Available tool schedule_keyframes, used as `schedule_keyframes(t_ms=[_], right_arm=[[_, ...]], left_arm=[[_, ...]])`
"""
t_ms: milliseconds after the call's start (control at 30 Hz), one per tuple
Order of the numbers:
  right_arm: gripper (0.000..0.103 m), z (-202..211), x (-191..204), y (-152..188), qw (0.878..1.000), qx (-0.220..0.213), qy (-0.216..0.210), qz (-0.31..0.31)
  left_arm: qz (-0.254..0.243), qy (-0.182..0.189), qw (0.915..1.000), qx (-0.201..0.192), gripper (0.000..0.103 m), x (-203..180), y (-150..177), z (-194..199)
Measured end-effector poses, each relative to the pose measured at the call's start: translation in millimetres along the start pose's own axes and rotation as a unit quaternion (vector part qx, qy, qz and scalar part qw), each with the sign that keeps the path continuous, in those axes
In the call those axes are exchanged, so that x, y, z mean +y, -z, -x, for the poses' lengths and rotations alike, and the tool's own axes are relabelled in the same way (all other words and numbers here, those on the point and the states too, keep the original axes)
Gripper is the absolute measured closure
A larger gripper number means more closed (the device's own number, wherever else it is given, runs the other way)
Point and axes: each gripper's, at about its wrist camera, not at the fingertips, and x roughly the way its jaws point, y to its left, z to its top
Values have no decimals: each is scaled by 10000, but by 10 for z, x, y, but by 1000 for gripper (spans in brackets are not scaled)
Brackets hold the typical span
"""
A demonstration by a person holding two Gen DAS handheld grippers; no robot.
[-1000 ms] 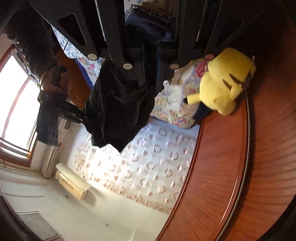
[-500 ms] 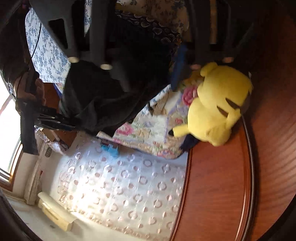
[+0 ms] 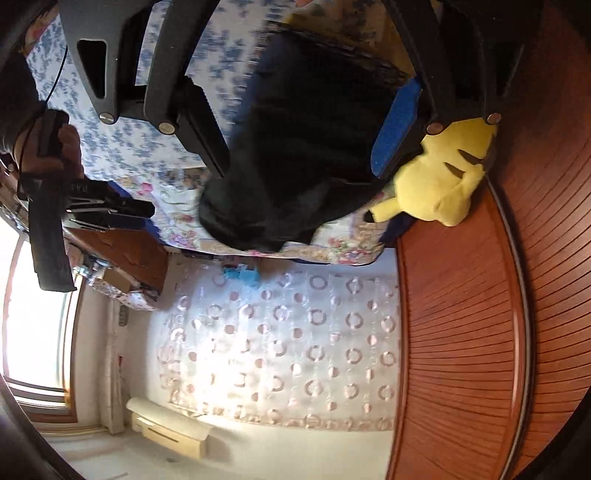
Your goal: Fold small clothes
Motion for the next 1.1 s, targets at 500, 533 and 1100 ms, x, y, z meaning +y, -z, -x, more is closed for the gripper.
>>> schedule_keyframes(t_ms=[500,533,1100], right_arm=[[22,1491,421,840,9915,-681,1016,-454],[21,1576,458,899,9901,-724,1100,-493],[20,2288,1250,1499,9711,-1059,1969,-837]], left_arm=[[-468,328,9982,-169,23,-1078,252,358],[-479,337,9981,-186,23,-1141,267,386],[-523,233,9978,-331,23,-1665,523,719]])
